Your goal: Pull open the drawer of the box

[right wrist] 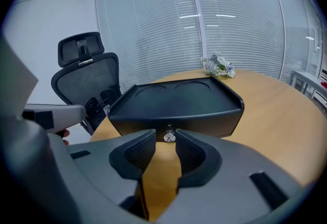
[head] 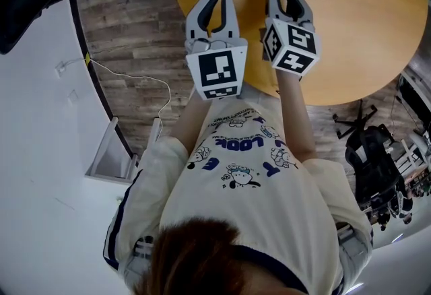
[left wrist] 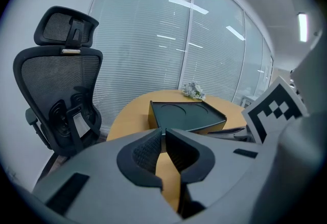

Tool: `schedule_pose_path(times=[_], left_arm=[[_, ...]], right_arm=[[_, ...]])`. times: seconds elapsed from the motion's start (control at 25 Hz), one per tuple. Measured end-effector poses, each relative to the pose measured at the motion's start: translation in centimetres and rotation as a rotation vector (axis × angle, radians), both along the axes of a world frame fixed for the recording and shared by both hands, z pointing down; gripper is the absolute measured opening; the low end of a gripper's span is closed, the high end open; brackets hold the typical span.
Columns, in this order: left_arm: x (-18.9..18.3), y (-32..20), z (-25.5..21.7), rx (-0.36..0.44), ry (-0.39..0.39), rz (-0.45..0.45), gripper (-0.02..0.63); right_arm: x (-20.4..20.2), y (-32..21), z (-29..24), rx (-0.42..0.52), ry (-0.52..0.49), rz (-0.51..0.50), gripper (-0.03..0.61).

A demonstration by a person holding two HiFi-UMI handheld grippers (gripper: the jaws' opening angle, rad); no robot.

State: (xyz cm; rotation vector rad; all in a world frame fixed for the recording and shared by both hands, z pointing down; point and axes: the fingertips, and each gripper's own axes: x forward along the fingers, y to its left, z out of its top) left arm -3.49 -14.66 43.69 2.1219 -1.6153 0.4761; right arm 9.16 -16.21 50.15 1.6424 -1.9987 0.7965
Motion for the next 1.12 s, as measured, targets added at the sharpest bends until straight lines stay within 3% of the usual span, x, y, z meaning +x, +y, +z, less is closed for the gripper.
schedule_pose_path(times=[1.12], left_arm=[[-0.7, 0.5, 1.5, -0.039, -0.003, -0.014, 0.035]], right_arm=[[0.4, -0.6, 2.8, -0.05, -0.002, 0.027, 0.089]])
